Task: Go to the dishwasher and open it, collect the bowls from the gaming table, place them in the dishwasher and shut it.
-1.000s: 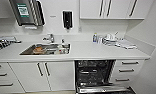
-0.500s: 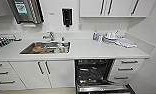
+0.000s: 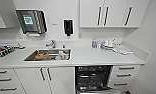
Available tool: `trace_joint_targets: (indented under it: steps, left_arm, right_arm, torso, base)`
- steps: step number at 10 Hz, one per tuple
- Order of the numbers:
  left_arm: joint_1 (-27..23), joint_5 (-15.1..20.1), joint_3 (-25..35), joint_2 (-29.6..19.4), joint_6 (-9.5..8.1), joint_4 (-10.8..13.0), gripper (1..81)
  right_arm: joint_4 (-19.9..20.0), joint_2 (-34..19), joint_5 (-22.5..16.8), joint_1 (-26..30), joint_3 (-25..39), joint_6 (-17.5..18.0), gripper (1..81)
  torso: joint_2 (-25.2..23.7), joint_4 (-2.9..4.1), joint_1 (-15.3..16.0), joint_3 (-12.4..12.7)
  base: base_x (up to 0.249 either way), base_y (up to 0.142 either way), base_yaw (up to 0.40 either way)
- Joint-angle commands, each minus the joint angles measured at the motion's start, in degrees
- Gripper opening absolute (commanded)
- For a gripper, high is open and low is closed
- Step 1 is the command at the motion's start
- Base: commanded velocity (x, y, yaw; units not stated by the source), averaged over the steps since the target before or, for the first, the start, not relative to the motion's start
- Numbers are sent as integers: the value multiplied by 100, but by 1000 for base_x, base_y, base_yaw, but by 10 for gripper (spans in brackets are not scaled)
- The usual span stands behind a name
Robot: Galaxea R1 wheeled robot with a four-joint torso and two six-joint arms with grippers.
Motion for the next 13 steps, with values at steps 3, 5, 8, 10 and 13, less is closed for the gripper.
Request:
trace_joint_targets:
  steps: [3,5,8,10,13]
  left_arm:
    - [-75,313,-380,329,25,5,811]
    - [-66,313,-879,663,25,-3,811]
    - [-66,313,-1533,1113,16,-56,811]
    - [-57,313,-1727,1262,-10,-74,811]
    - [-39,322,-2138,1560,-19,-65,811]
  right_arm:
    - [-17,136,-87,168,-285,-20,811]
    - [-9,189,-43,125,-381,-20,811]
    - [-17,321,-26,28,-601,-20,811]
    - [-26,549,45,-8,-962,-29,811]
    - [-26,813,36,-51,-1392,-29,811]
  torso:
    - [944,0,-616,787]
    - [1353,0,-894,584]
    - [1935,0,-1270,667]
    - [2337,0,-1525,667]
    - [2951,0,-1925,667]
  base:
    - [0,0,0]
    - [0,0,0]
    - [0,0,0]
    - [0,0,0]
    - [0,0,0]
